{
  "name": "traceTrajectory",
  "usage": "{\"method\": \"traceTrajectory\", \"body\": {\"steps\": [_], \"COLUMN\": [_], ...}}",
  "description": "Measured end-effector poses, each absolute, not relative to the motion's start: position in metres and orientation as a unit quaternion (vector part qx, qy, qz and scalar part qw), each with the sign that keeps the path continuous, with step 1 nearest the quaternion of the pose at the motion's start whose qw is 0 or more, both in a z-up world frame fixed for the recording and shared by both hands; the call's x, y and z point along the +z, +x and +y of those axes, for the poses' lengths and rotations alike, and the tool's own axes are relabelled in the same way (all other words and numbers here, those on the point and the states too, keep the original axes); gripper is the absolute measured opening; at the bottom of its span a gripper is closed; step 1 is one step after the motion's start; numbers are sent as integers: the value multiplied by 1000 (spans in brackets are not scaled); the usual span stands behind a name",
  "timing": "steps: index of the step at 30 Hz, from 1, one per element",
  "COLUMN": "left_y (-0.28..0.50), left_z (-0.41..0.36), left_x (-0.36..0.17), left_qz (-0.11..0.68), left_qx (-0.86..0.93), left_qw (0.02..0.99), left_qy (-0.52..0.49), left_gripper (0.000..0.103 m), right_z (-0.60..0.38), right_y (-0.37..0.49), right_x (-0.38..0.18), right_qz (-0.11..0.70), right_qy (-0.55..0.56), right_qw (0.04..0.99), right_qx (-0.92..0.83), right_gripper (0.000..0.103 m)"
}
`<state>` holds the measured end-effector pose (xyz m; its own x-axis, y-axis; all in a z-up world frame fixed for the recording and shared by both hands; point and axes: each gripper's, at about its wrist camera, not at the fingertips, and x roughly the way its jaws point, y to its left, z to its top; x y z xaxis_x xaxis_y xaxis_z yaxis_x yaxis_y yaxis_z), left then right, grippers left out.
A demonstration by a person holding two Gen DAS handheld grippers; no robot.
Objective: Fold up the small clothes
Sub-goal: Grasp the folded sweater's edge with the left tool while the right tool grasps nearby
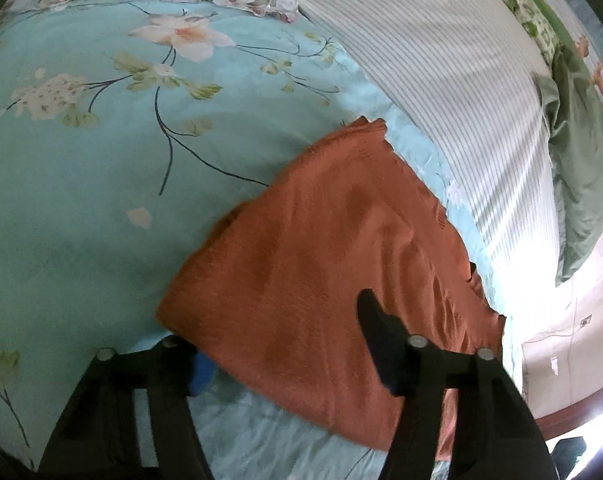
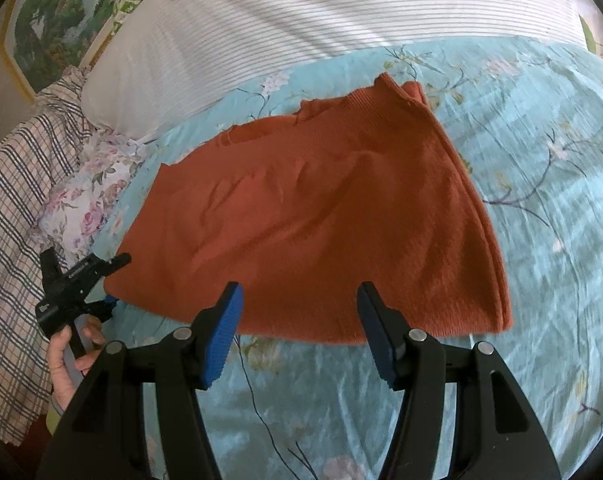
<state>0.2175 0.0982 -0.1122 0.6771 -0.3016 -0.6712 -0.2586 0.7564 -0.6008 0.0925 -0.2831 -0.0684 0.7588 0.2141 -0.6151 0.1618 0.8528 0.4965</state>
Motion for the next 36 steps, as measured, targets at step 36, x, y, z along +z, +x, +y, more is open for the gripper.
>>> {"method": "traceTrajectory", "body": {"steps": [36], "left_y": [192], "left_z": [-115], "left_x": [-73], "left_qz": [360], "left_qx": [-192], "left_qw": [913], "left_qy": [19], "left_gripper": [5], "right_z": [-269], "right_y": [313], "right_x": [-81], "right_qz": [430], "right_qy": [345], "right_qw": [805], "right_qx": [217], "right_gripper": [62]}}
